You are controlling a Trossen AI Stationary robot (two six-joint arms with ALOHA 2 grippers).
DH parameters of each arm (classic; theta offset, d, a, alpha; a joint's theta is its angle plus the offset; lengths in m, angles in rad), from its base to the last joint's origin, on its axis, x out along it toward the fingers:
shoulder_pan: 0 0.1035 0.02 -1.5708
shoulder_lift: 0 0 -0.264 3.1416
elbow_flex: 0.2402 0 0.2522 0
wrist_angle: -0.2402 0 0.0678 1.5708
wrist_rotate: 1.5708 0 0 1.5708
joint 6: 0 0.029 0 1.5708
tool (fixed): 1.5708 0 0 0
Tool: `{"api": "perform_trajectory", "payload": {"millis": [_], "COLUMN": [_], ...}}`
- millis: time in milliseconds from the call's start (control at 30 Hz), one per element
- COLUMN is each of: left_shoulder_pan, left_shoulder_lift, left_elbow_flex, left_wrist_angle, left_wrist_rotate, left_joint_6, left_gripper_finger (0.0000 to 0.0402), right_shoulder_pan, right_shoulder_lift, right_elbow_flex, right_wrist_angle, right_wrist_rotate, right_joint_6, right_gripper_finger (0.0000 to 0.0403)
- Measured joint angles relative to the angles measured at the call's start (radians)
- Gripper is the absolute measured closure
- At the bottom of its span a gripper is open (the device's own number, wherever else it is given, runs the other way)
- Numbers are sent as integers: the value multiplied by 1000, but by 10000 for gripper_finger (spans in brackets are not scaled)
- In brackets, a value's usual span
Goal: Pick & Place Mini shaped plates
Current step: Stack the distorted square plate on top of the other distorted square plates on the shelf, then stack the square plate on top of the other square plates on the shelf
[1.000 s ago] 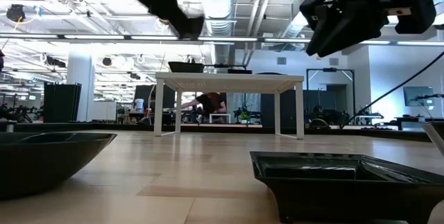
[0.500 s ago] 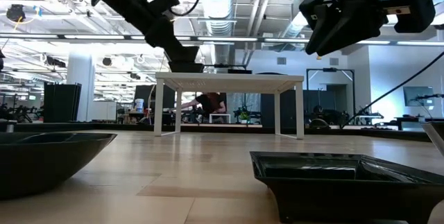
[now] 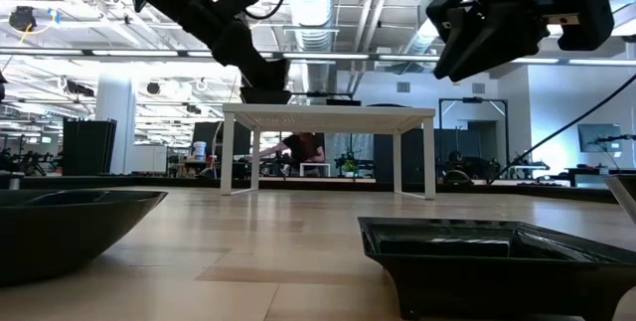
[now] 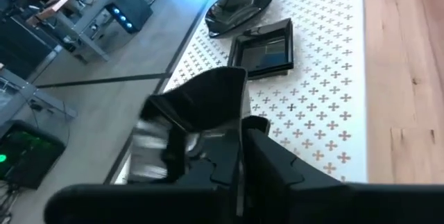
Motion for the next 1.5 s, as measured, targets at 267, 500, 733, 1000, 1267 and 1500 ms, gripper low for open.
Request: {"api": "perform_trajectory", "payload": {"millis": [267, 500, 733, 1000, 1267, 1500], "left_shoulder_pan": [0, -11, -13, -112, -320, -500], "left_shoulder_lift": [0, 0, 0, -39, -101, -62], "left_elbow_flex": [0, 0, 0, 0, 1, 1], "left_wrist_angle": [-1, -3, 9, 71, 66, 67], "left_wrist_rotate": [-24, -33, -118, -117, -96, 68], "left_joint_6": [-9, -19, -27, -43, -237, -465], "left_gripper_finger": [308, 263, 259, 274, 289, 299], "right_shoulder_pan": [-12, -12, -12, -12, -12, -12], "right_shoulder_lift": [0, 0, 0, 0, 0, 22], "right_elbow_flex": [0, 0, 0, 0, 0, 1], "right_wrist_angle": [1, 1, 1, 1, 49, 178], "right_wrist_rotate": [-1, -1, -1, -2, -2, -2], "right_joint_6": [-5, -5, -5, 20, 137, 146], "right_gripper_finger": [302, 302, 302, 302, 302, 302]}}
